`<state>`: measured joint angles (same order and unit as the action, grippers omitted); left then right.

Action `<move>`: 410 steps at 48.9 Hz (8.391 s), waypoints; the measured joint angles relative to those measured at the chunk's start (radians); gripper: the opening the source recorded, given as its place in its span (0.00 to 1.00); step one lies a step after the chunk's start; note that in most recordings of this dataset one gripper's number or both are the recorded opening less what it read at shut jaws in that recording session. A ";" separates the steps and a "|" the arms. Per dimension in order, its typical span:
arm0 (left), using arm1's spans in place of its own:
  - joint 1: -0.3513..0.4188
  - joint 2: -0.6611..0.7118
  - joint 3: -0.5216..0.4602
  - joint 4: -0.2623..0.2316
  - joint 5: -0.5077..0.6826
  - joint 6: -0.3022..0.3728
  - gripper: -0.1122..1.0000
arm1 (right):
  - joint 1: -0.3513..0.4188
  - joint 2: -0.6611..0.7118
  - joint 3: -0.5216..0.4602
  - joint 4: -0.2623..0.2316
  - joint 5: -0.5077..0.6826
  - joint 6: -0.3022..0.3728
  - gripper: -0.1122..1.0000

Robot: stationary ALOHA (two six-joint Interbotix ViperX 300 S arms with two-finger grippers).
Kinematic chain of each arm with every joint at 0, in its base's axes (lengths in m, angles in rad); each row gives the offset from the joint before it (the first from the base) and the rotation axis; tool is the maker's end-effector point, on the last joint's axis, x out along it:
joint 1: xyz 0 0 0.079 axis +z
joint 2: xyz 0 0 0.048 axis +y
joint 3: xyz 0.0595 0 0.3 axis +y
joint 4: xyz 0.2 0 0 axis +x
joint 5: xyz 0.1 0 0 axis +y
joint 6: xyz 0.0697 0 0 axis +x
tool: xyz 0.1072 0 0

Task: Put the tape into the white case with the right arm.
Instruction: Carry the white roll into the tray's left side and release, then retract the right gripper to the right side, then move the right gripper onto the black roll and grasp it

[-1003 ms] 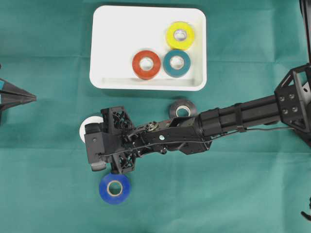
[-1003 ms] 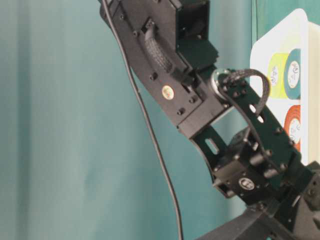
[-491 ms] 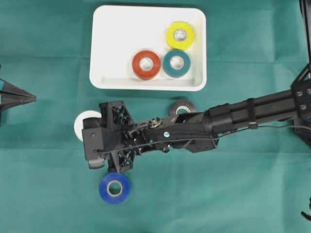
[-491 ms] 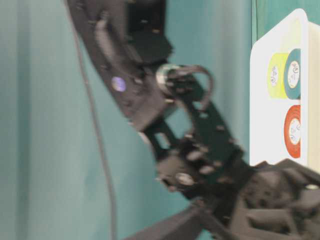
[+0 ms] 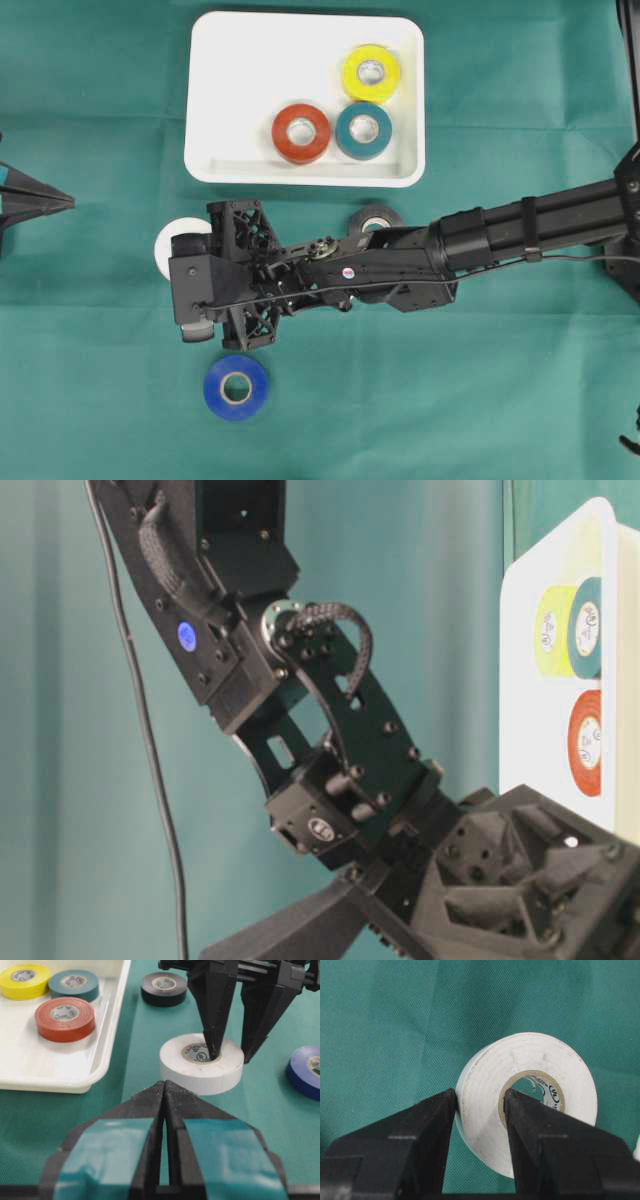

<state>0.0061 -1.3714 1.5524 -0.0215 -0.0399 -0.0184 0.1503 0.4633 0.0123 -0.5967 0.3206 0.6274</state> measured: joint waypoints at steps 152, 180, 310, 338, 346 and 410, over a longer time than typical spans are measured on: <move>0.000 0.002 0.003 0.000 0.005 0.000 0.10 | -0.400 -0.264 0.357 -0.003 -0.021 -0.014 0.76; 0.002 0.000 0.003 0.000 0.005 0.002 0.10 | -0.407 -0.632 0.807 -0.003 -0.164 -0.014 0.76; 0.023 0.000 0.003 0.000 0.008 0.002 0.10 | -0.153 -1.193 1.356 -0.005 -0.433 -0.005 0.75; 0.023 0.000 0.003 0.000 0.008 0.002 0.10 | -0.150 -0.813 1.135 -0.005 -0.495 -0.028 0.75; 0.025 0.000 0.003 0.000 0.008 0.002 0.10 | -0.152 -0.721 1.060 -0.008 -0.506 -0.028 0.75; 0.025 0.000 0.003 0.000 0.008 0.002 0.10 | -0.100 -0.462 0.854 -0.052 -0.319 -0.005 0.75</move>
<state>0.0307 -1.3714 1.5555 -0.0215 -0.0322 -0.0169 0.0506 0.0015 0.8667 -0.6489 0.0015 0.6228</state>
